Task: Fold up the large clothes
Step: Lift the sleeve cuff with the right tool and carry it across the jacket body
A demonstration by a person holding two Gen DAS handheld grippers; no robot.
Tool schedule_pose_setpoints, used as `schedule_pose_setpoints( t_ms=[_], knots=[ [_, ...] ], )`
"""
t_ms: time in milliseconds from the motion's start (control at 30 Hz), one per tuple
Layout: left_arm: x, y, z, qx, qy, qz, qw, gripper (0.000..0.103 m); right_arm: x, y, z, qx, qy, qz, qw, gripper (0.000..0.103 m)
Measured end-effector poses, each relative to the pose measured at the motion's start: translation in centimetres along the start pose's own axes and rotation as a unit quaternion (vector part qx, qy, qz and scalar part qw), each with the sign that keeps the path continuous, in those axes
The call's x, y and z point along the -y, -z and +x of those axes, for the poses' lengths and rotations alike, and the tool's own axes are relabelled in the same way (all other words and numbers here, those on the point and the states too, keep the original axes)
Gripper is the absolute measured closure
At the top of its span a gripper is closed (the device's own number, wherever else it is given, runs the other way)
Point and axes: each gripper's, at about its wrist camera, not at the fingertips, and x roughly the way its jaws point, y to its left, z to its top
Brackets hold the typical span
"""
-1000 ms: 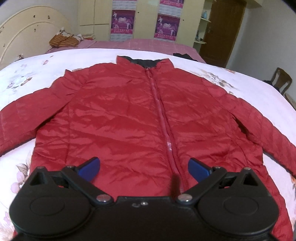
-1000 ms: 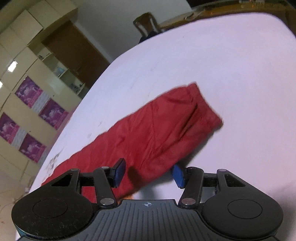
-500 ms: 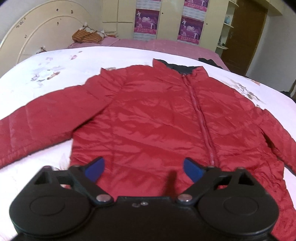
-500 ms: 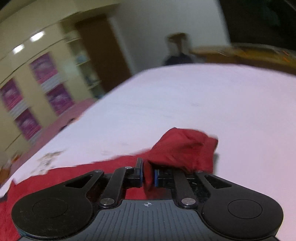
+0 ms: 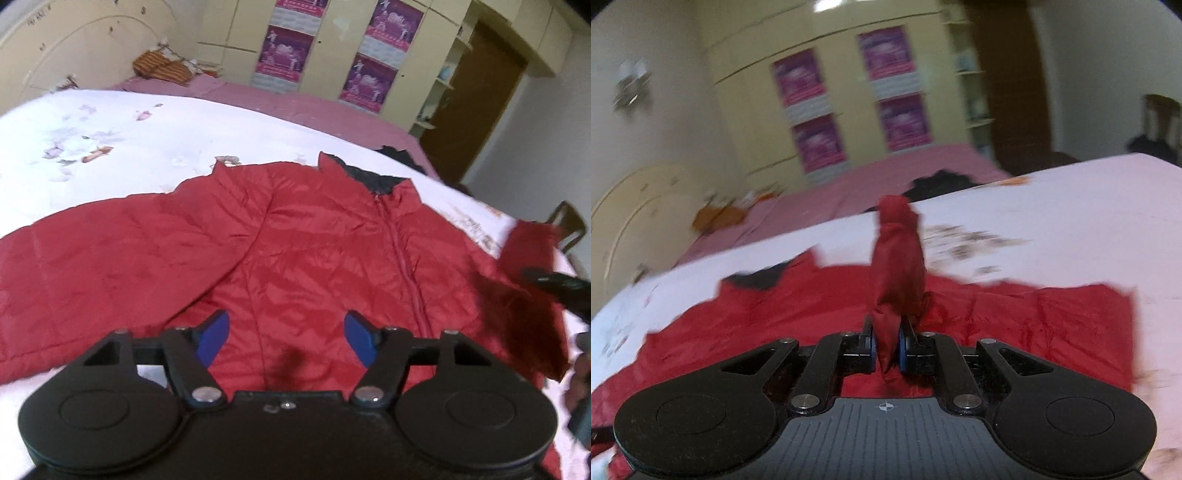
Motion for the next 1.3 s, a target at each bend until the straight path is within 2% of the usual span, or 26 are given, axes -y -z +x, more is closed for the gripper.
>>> schedule_pose_setpoints(
  t_ms=[167,300,467,600,667,733,767,833,867,933,1000,1033,1167,1200,1233,1300],
  knots=[
    [-2.9,-1.3,0.7,-0.001,0.022,-0.03,0.9993,0.04,-7.5,2.9,4.3,-0.042,-0.045,-0.075,0.995,0.093],
    [-4.7,-2.3,1.8,-0.026,0.04,-0.037,0.9982,0.04,-13.3,5.3,8.0,-0.07,-0.074,-0.121,0.987,0.093],
    [-5.6,-2.4,2.2,-0.03,0.032,-0.035,0.9984,0.04,-16.8,7.6,11.2,-0.103,-0.089,-0.144,0.98,0.092],
    [-6.0,-2.4,2.6,-0.03,0.024,-0.04,0.9985,0.04,-18.4,8.4,11.8,-0.102,-0.076,-0.156,0.98,0.092],
    [-5.7,-2.5,2.6,-0.029,0.022,-0.036,0.9987,0.04,-18.8,8.3,10.7,-0.1,-0.079,-0.17,0.977,0.081],
    [-5.2,-2.6,2.6,-0.026,0.024,-0.03,0.9989,0.04,-18.5,7.6,9.2,-0.077,-0.082,-0.173,0.978,0.023],
    [-4.9,-2.7,2.7,-0.025,0.025,-0.027,0.999,0.034,-18.2,7.4,8.3,-0.062,-0.083,-0.175,0.979,0.022],
    [-4.1,-2.7,2.8,-0.019,0.03,-0.022,0.9991,0.027,-17.2,6.8,7.1,-0.05,-0.089,-0.166,0.981,0.022],
    [-3.4,-2.8,3.0,-0.017,0.033,-0.017,0.9992,0.027,-16.4,6.5,6.5,-0.042,-0.088,-0.157,0.983,0.024],
    [-2.2,-2.8,3.6,-0.019,0.044,-0.007,0.9988,0.027,-14.4,5.7,5.5,-0.031,-0.078,-0.131,0.988,0.052],
    [-0.9,-2.9,4.6,-0.025,0.055,0.002,0.9981,0.028,-12.0,4.8,4.8,-0.026,-0.059,-0.097,0.993,0.067],
    [-0.3,-2.9,5.2,-0.03,0.062,0.007,0.9976,0.031,-10.6,4.4,4.5,-0.022,-0.047,-0.078,0.996,0.071],
    [1.1,-2.9,7.9,-0.053,0.073,0.013,0.9958,0.042,-6.2,3.2,3.6,-0.02,0.003,-0.035,0.999,0.073],
    [1.4,-2.9,8.5,-0.056,0.068,0.016,0.996,0.044,-5.4,3.1,3.5,-0.023,0.012,-0.031,0.999,0.081],
    [1.6,-3.0,9.0,-0.06,0.06,0.021,0.9962,0.05,-4.5,2.9,3.5,-0.027,0.021,-0.026,0.999,0.086],
    [2.0,-2.9,9.3,-0.057,0.049,0.032,0.9967,0.064,-3.2,2.9,3.5,-0.028,0.03,-0.014,0.999,0.086]
  ],
)
